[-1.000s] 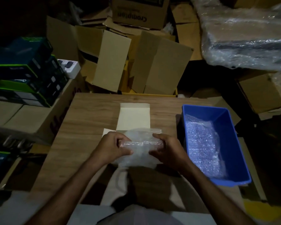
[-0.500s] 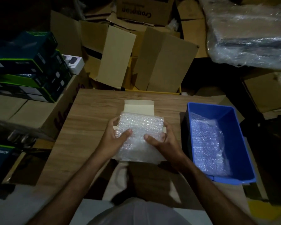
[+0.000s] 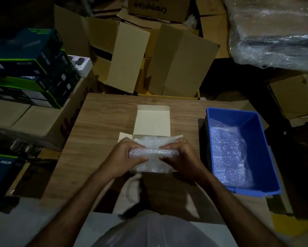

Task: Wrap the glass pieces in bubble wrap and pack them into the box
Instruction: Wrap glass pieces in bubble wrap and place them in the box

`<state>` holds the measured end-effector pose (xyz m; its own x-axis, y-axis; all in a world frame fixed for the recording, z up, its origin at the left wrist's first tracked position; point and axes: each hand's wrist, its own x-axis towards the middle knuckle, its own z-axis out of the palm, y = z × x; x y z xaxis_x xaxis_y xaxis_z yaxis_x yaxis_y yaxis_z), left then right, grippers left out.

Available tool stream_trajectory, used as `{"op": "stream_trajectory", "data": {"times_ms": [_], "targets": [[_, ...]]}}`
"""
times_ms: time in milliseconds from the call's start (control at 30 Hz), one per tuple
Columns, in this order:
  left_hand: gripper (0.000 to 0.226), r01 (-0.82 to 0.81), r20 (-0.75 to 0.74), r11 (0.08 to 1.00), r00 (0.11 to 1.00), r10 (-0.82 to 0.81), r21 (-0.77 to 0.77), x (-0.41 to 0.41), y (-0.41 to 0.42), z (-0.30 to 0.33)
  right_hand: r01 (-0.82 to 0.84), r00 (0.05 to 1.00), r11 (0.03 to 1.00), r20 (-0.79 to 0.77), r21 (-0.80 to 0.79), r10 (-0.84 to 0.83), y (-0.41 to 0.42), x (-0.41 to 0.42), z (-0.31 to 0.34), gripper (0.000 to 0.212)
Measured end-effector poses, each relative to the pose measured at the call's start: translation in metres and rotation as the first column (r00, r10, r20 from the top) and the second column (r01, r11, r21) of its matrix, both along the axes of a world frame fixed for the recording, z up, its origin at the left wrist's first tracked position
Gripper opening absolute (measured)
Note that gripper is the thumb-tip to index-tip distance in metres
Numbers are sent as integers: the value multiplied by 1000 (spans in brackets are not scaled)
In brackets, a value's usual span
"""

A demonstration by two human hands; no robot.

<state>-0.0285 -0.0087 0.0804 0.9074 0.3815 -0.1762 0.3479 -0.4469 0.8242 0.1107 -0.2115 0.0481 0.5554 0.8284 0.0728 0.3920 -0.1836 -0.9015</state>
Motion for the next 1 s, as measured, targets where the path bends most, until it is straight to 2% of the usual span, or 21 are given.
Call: {"op": "stream_trajectory", "data": {"times_ms": [67,100,133,167,233,267,367,400,467,500,567,633,667,700,767,800,867,933,1000], "targets": [[22,34,16,989,999,-37,147,-2,5,-7,39,998,997,48,-61,-36,-1,1,-3,10],[21,64,8,990,998,-65,126,-3,7,-10,74,997,990,46,-124,-69,-3,3,-6,12],[23,87,6,996,996,-87,21,-4,9,-12,86,996,985,-26,-151,-91,-5,4,-6,14],[25,106,15,985,994,-105,-138,-6,10,-12,73,982,990,-166,-121,-93,-6,4,-6,15],[22,135,50,924,991,-126,-357,-8,7,-14,38,910,999,-414,23,-25,-7,1,-4,17],[19,137,61,915,991,-123,-379,-8,6,-16,46,898,996,-440,79,-7,-6,-2,-4,14],[27,78,48,893,997,-63,-443,-9,3,-25,70,945,984,-326,161,-14,-5,-10,-10,9],[29,51,17,877,999,-49,-477,-10,2,-28,59,949,983,-316,171,-2,-4,-12,-15,11],[31,-8,-57,825,998,-30,-565,-14,1,-35,87,913,980,-409,181,-5,-3,-17,-25,27],[33,-43,-89,788,996,-15,-614,-15,2,-37,132,862,977,-506,167,-30,-3,-19,-29,34],[34,-97,-118,698,993,18,-710,-17,5,-42,185,771,980,-629,70,-101,-3,-22,-37,33],[31,-128,-117,602,992,57,-789,-19,9,-47,165,776,985,-611,-41,-156,-3,-21,-46,21],[30,-131,-114,584,991,66,-801,-19,11,-49,158,796,985,-583,-62,-164,-3,-20,-50,15],[28,-131,-111,611,991,71,-780,-19,11,-51,171,816,984,-552,-57,-173,-2,-20,-52,12],[22,-105,-62,818,994,85,-565,-16,11,-58,221,876,975,-442,11,-194,0,-17,-57,17],[26,-91,-27,894,996,88,-438,-14,11,-62,229,913,973,-354,35,-202,2,-15,-60,24],[37,-91,24,959,995,102,-268,-6,13,-65,225,961,974,-163,1,-221,7,-11,-61,34],[35,-51,34,997,998,53,-58,3,18,-68,213,976,973,-38,-89,-217,13,-6,-62,25],[27,58,-34,984,998,-54,167,8,24,-71,146,988,971,79,-190,-133,17,0,-63,19]]}}
